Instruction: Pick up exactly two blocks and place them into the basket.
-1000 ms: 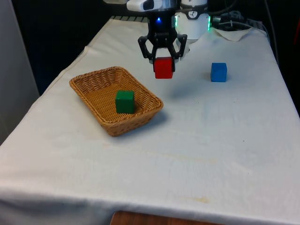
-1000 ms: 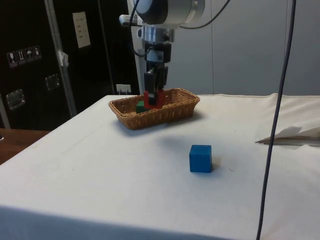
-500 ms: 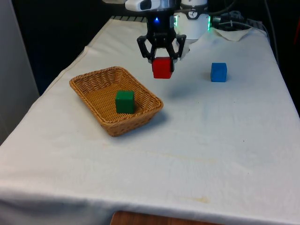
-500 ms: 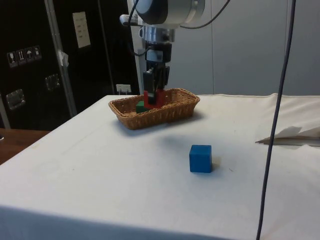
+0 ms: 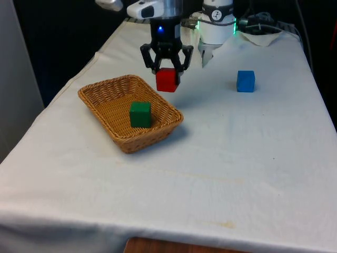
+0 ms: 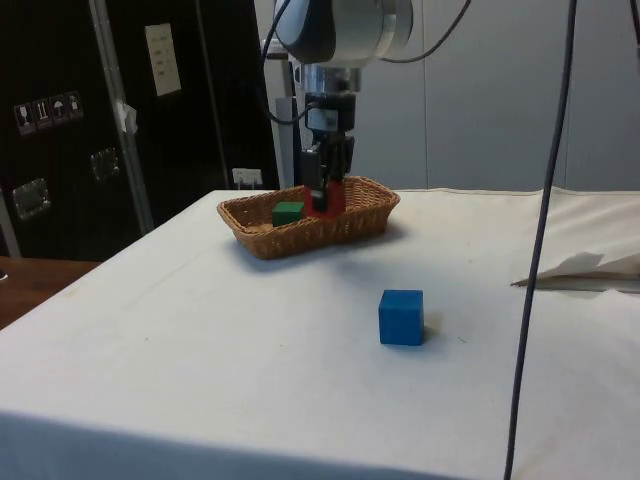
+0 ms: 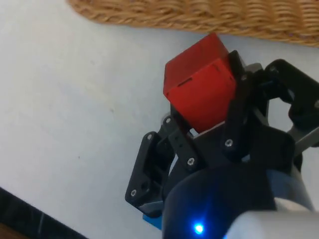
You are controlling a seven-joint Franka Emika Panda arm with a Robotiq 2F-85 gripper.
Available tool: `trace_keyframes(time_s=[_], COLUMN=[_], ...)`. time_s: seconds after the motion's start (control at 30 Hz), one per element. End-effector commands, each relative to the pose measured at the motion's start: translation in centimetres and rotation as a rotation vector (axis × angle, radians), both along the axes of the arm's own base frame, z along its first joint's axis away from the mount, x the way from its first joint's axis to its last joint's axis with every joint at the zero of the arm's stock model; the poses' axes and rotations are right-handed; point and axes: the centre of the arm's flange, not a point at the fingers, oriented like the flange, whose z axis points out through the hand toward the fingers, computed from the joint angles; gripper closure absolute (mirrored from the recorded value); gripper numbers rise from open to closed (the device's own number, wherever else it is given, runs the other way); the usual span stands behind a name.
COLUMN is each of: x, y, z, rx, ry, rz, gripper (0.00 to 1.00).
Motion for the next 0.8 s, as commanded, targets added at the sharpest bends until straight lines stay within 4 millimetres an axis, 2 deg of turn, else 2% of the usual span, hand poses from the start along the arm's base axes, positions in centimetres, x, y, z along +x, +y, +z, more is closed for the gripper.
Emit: trace_keyframes(time_s=[0.0, 0.23, 0.33, 0.6, 0.63, 0.77], x=[0.0, 0.2, 0.2, 0.8, 0.8, 0.7], y=[-0.3, -2.4, -2.4, -3.9, -3.6, -4.9], z=[-0.2, -0.7, -0.8, 1.1, 0.8, 1.5], rx=[-0.002, 0.007, 0.000, 0.022, 0.018, 0.023], ry=[0.000, 0.000, 0.004, -0.011, -0.015, -0.012], rz=[-0.003, -0.040, -0.042, -0.085, -0.077, -0.098], gripper=[1.00, 1.00, 1.00, 1.00, 1.00, 1.00])
